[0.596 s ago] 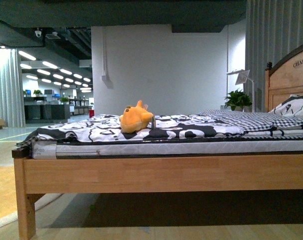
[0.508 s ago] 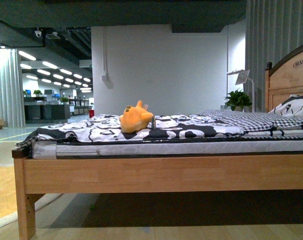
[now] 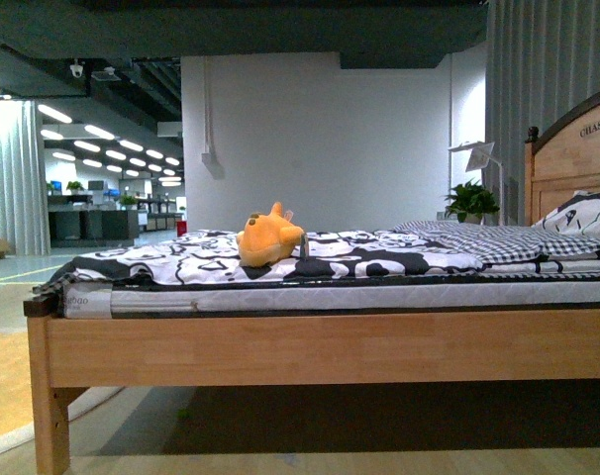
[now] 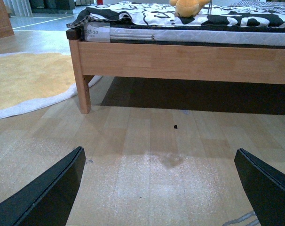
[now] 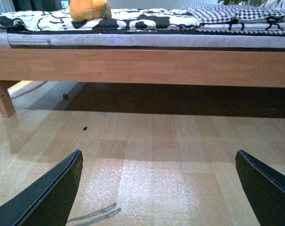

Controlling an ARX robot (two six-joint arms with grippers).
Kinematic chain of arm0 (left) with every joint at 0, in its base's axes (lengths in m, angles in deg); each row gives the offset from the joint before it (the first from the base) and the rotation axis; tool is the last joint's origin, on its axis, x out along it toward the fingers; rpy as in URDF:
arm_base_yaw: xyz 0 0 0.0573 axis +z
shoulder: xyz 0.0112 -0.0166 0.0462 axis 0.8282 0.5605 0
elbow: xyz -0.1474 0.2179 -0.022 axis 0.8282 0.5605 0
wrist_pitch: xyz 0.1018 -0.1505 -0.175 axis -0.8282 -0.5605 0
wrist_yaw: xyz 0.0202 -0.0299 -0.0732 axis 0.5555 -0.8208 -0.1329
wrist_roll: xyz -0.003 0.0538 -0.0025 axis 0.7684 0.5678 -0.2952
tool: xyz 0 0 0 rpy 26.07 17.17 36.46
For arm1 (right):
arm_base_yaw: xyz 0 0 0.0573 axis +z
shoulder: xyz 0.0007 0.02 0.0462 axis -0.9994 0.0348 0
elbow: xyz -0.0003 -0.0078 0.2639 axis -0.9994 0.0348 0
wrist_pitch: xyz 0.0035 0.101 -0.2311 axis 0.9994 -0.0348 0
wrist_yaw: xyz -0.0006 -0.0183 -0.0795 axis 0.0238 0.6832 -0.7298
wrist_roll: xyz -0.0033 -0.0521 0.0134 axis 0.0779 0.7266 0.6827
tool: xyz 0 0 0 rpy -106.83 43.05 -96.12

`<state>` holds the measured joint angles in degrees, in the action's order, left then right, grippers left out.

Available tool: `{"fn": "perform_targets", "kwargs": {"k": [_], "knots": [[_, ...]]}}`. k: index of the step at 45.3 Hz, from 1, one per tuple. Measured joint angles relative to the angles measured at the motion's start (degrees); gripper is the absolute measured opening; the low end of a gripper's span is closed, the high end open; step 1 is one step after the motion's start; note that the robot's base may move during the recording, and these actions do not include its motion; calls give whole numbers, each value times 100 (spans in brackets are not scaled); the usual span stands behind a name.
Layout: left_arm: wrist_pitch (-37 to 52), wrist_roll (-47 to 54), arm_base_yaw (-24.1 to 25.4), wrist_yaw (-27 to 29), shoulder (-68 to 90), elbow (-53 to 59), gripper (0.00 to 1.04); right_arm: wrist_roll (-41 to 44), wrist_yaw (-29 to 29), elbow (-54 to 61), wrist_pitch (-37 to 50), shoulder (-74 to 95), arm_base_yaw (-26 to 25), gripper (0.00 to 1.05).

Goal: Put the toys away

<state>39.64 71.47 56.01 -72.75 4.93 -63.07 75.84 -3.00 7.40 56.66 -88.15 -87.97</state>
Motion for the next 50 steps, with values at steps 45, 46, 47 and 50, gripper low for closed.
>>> {"fn": "perform_targets", "kwargs": {"k": [45, 46, 47, 50], "knots": [[0, 0, 0, -2, -2, 0, 98, 0, 2, 0, 0, 0, 0, 98], [0, 0, 0, 0, -2, 0, 99, 0, 2, 0, 0, 0, 0, 98], [0, 0, 0, -2, -2, 0, 99, 0, 2, 0, 0, 0, 0, 98], [0, 0, 0, 2, -2, 0, 98, 0, 2, 0, 0, 0, 0, 98]]}}
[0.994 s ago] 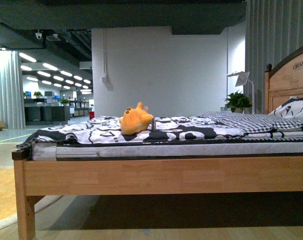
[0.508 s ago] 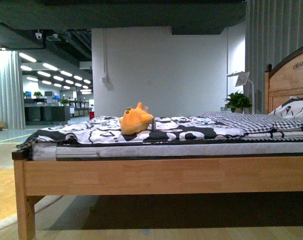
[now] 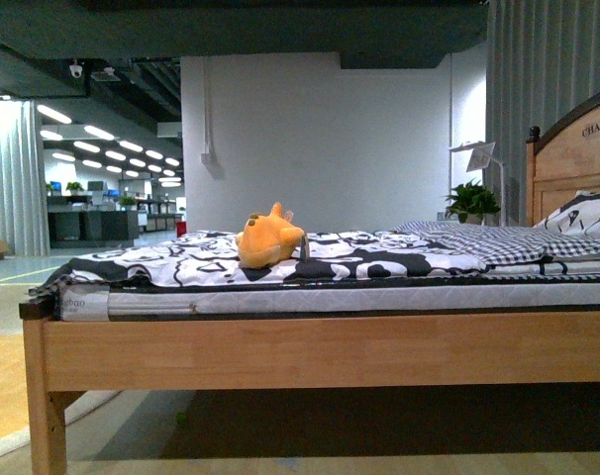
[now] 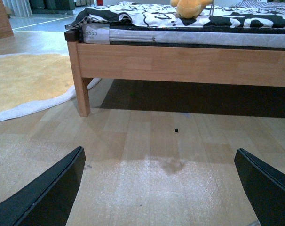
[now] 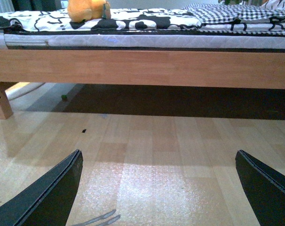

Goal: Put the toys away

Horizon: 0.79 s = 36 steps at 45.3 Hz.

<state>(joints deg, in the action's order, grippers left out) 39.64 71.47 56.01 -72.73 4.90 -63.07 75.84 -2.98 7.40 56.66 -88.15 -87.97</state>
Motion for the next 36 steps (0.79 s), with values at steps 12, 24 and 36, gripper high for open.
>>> {"fn": "perform_targets", "kwargs": {"k": [12, 24, 36], "knots": [[0, 0, 0, -2, 0, 0, 99, 0, 0, 0, 0, 0, 0, 98], [0, 0, 0, 0, 0, 0, 99, 0, 0, 0, 0, 2, 0, 98], [0, 0, 0, 0, 0, 0, 99, 0, 0, 0, 0, 2, 0, 98]]}}
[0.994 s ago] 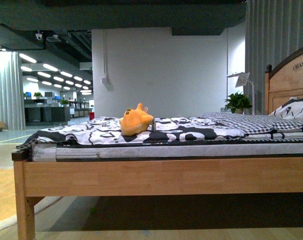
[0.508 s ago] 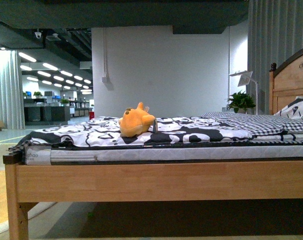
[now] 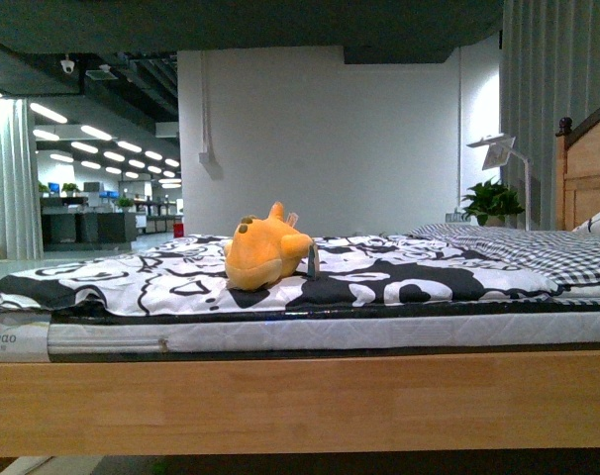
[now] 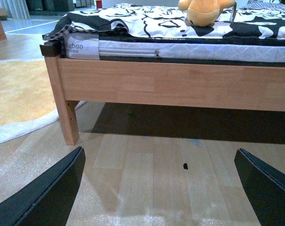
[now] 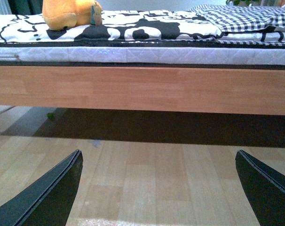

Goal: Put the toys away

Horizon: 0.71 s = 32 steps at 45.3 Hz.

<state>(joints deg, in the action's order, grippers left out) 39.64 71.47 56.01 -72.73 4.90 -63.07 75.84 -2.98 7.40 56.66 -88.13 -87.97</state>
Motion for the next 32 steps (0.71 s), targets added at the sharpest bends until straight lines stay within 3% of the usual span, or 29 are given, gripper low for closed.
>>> {"fn": "perform_targets", "kwargs": {"k": [32], "knots": [[0, 0, 0, 11, -4, 0, 99, 0, 20, 0, 0, 2, 0, 98]]}}
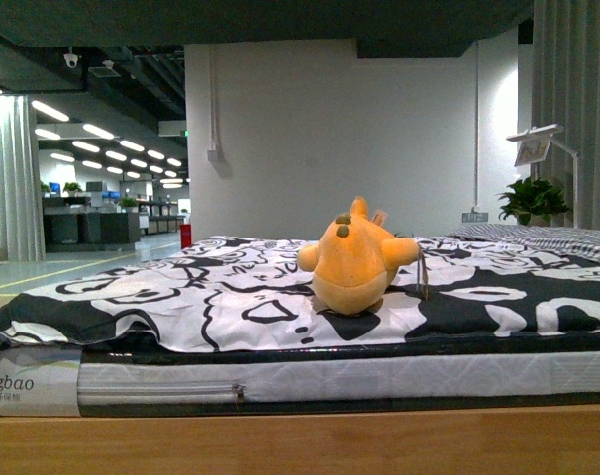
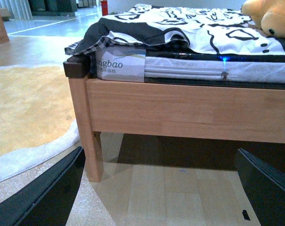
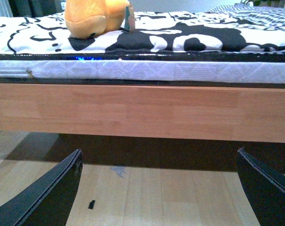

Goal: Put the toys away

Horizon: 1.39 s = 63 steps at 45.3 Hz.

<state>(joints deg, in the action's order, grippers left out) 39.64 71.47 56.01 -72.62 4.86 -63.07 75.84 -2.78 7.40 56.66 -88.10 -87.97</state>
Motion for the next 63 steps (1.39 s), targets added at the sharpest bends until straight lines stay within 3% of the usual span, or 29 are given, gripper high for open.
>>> {"fn": "perform_targets", "kwargs": {"k": [39, 42, 46, 48, 54, 63], "knots": [[0, 0, 0, -7, 0, 0, 99, -2, -13, 0, 0, 0, 0, 98], [0, 0, 0, -4, 0, 0, 99, -208, 634, -13, 50, 138, -210, 98], [0, 0, 0, -9, 0, 0, 98, -789, 1895, -199, 769, 1067, -929, 98], [0, 0, 0, -7, 0, 0, 99, -955, 2050, -407, 1276, 1657, -1156, 98], [0, 0, 0, -9, 0, 0, 98, -1095, 1683, -1421, 2500, 3279, -1032, 98], [0, 0, 0, -9, 0, 0, 99, -789, 706, -3226, 2776, 4900, 157, 98]]}}
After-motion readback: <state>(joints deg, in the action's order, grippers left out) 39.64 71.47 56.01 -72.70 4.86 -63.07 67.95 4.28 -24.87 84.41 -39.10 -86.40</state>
